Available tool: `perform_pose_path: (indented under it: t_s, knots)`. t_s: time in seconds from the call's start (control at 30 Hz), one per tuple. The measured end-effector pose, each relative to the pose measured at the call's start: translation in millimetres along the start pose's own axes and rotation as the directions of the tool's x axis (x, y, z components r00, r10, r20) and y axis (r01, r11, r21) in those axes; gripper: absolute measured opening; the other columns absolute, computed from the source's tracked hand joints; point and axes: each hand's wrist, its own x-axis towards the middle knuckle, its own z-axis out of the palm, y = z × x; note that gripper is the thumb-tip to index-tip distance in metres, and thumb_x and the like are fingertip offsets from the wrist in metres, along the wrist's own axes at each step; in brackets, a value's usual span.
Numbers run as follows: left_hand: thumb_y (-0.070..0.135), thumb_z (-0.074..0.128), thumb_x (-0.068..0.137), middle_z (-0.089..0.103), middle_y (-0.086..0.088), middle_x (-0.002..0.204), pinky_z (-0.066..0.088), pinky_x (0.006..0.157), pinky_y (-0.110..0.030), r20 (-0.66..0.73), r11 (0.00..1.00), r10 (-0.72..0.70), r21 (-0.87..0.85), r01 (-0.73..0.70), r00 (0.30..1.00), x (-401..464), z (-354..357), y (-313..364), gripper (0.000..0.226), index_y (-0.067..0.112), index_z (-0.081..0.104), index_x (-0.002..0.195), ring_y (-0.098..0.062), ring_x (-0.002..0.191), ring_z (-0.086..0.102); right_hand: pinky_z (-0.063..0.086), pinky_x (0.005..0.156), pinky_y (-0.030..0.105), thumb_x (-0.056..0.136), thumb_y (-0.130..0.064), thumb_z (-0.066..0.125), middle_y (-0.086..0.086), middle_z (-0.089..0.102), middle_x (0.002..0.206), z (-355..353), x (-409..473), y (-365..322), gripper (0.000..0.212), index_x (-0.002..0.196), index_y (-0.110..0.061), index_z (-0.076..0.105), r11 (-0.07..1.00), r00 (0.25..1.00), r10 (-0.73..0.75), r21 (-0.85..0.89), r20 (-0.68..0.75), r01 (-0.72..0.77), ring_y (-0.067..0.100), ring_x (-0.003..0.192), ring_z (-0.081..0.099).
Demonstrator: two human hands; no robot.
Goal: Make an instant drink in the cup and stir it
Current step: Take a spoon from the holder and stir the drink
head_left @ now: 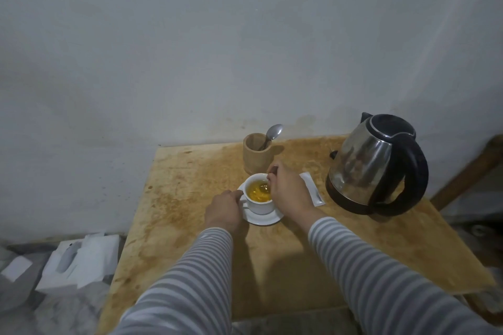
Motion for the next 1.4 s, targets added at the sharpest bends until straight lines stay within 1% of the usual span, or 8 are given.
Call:
perform_pose_path:
  t_s: [0.1,0.27,0.37,0.63,0.97,1.1,1.27,1.4]
  knots:
    - [0.013,0.040,0.096,0.060,-0.006,0.128,0.049,0.098,-0.048,-0.002,1.000,0.000,0.007,0.000,1.000,1,1,0,0.040,0.024,0.058,0.130,-0.031,0.117,0.057,0.058,0.071,0.037,0.099,-0.018,0.044,0.005,0.066,0.093,-4,1,-1,0.010,0.109,-0.017,0.048,0.999,0.999,-0.001,-0.046,-0.039,-0.001,0.022,0.078,0.064]
    - [0.016,0.038,0.096,0.061,-0.003,0.127,0.049,0.097,-0.046,-0.001,0.996,-0.007,0.085,0.007,1.000,2,1,0,0.040,0.029,0.058,0.128,-0.030,0.118,0.056,0.058,0.079,0.033,0.100,-0.016,0.042,0.009,0.069,0.102,-1,-3,10,0.014,0.114,-0.013,0.046,0.853,0.958,0.286,0.452,0.015,-0.261,0.020,0.086,0.071]
    - [0.016,0.036,0.096,0.061,-0.003,0.124,0.050,0.093,-0.047,0.001,0.987,-0.018,0.159,0.017,1.000,5,2,3,0.038,0.029,0.059,0.124,-0.030,0.117,0.055,0.058,0.079,0.033,0.102,-0.019,0.040,0.007,0.069,0.094,-8,-3,7,0.007,0.105,-0.015,0.045,0.810,0.965,0.261,0.545,-0.001,-0.218,0.015,0.077,0.071]
    - [0.013,0.038,0.094,0.061,-0.004,0.122,0.053,0.090,-0.046,-0.004,0.982,-0.053,0.180,0.053,0.999,8,6,7,0.039,0.029,0.059,0.122,-0.028,0.112,0.059,0.055,0.059,0.032,0.101,-0.025,0.041,-0.001,0.067,0.074,-39,-11,-9,0.017,0.092,-0.013,0.049,0.886,0.934,-0.107,0.394,-0.340,0.245,0.012,0.068,0.070]
    - [0.014,0.036,0.095,0.062,-0.003,0.122,0.054,0.090,-0.047,-0.018,0.986,-0.047,0.160,0.049,0.999,8,8,7,0.040,0.028,0.059,0.124,-0.028,0.112,0.059,0.055,0.067,0.032,0.101,-0.019,0.041,-0.006,0.063,0.072,-48,-11,11,0.015,0.092,-0.016,0.052,0.862,0.927,0.062,0.488,-0.371,0.138,0.007,0.070,0.067]
    - [0.015,0.037,0.094,0.063,-0.003,0.120,0.054,0.089,-0.046,-0.023,0.987,-0.044,0.151,0.047,0.999,9,10,7,0.039,0.029,0.060,0.123,-0.028,0.110,0.060,0.055,0.071,0.041,0.099,-0.021,0.045,0.012,0.069,0.080,-57,-6,35,0.021,0.089,-0.013,0.061,0.928,0.933,0.125,0.373,-0.339,0.011,0.027,0.077,0.067]
    - [0.015,0.037,0.095,0.061,-0.005,0.121,0.053,0.091,-0.048,-0.022,0.988,-0.044,0.145,0.046,0.999,10,11,6,0.038,0.027,0.059,0.124,-0.029,0.112,0.058,0.045,0.070,0.020,0.098,-0.019,0.048,0.003,0.070,0.098,-47,-18,68,0.024,0.099,-0.012,0.071,0.978,0.980,0.090,0.200,-0.176,-0.054,0.003,0.077,0.057]
    - [0.015,0.037,0.095,0.059,-0.005,0.121,0.051,0.093,-0.048,-0.019,0.990,-0.035,0.139,0.038,0.999,10,12,6,0.039,0.026,0.056,0.127,-0.029,0.113,0.057,0.046,0.091,0.023,0.097,-0.020,0.048,0.001,0.066,0.123,-33,-38,90,0.029,0.120,-0.016,0.067,0.998,0.997,0.035,0.048,-0.068,-0.032,0.013,0.107,0.061]
